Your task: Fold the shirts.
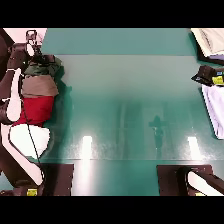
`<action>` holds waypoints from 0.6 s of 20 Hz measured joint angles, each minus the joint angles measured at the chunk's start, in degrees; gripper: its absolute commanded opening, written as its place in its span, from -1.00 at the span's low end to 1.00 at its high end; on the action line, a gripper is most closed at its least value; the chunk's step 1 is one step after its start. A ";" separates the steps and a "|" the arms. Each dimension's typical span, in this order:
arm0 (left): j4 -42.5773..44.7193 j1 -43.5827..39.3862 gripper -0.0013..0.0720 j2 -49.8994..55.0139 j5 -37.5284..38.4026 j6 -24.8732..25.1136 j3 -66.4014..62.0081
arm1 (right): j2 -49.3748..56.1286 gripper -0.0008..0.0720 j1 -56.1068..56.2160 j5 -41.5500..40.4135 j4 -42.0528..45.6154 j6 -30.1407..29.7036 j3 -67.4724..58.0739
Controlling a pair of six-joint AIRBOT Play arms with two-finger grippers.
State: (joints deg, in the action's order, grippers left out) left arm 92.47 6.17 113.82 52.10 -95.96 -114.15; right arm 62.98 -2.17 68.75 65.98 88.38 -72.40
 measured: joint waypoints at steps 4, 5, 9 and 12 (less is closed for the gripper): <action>-3.48 -0.63 -0.89 -3.10 3.45 2.82 -4.02 | 0.02 -0.92 0.02 -1.05 -0.26 0.02 -1.68; -5.77 -1.16 -0.89 -5.40 3.48 4.79 -4.55 | 0.02 -0.92 0.02 -1.29 -0.26 0.02 -3.17; -19.71 -4.28 -0.89 -17.00 3.19 15.82 -5.35 | 0.02 -0.93 0.02 -3.67 -0.31 0.02 -11.19; -32.46 -8.41 -0.89 -25.90 5.49 24.11 -5.42 | 0.02 -0.92 0.02 -5.22 -0.33 0.02 -17.31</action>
State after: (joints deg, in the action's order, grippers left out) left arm 60.01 -2.24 87.92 57.58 -71.85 -119.57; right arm 63.00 -2.15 63.53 65.65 88.40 -89.71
